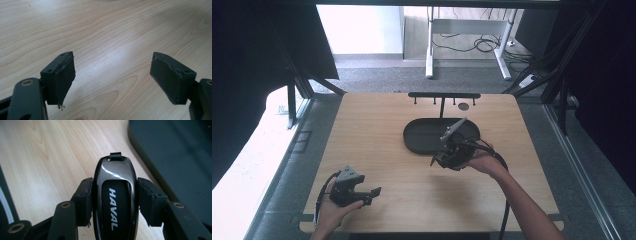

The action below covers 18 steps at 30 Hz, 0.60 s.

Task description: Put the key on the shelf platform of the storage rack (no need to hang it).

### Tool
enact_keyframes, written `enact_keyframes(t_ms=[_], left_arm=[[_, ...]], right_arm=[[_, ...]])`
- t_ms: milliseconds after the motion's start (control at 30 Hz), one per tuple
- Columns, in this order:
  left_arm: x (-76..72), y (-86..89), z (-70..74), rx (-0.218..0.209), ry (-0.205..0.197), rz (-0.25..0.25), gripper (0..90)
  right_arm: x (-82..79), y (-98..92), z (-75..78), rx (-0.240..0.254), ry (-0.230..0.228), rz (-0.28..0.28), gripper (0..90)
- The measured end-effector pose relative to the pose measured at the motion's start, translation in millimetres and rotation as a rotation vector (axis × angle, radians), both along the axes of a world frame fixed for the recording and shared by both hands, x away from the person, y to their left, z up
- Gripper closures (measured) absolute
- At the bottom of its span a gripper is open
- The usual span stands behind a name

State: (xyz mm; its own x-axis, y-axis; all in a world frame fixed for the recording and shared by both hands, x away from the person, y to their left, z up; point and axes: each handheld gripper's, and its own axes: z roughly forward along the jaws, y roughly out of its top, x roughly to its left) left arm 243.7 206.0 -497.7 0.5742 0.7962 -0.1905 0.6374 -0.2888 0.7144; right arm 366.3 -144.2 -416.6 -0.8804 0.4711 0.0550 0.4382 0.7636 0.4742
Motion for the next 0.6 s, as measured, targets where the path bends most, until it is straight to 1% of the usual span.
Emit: enact_keyframes(t_ms=[100, 133, 167, 333, 600], left_arm=[[0.1, -0.4, -0.4, 0.000, 0.004, 0.001, 20.6], [0.2, -0.6, -0.5, 0.000, 0.003, 0.000, 20.5], [0.4, -0.7, -0.5, 0.001, 0.003, -0.001, 20.5], [0.6, -1.7, -0.9, 0.007, 0.006, -0.007, 20.5], [1.4, -2.5, -1.7, 0.008, 0.008, -0.008, 20.6]], right_arm=[[8.8, 0.0, 0.4, 0.001, -0.008, 0.000, 49.6], [14.4, 0.5, 0.2, 0.001, -0.010, -0.004, 49.6], [14.4, 0.5, 0.2, 0.001, -0.010, -0.004, 49.6], [27.8, 3.1, -1.3, 0.004, -0.015, -0.019, 49.6], [50.6, 2.5, -1.1, 0.023, -0.021, -0.060, 49.6]])
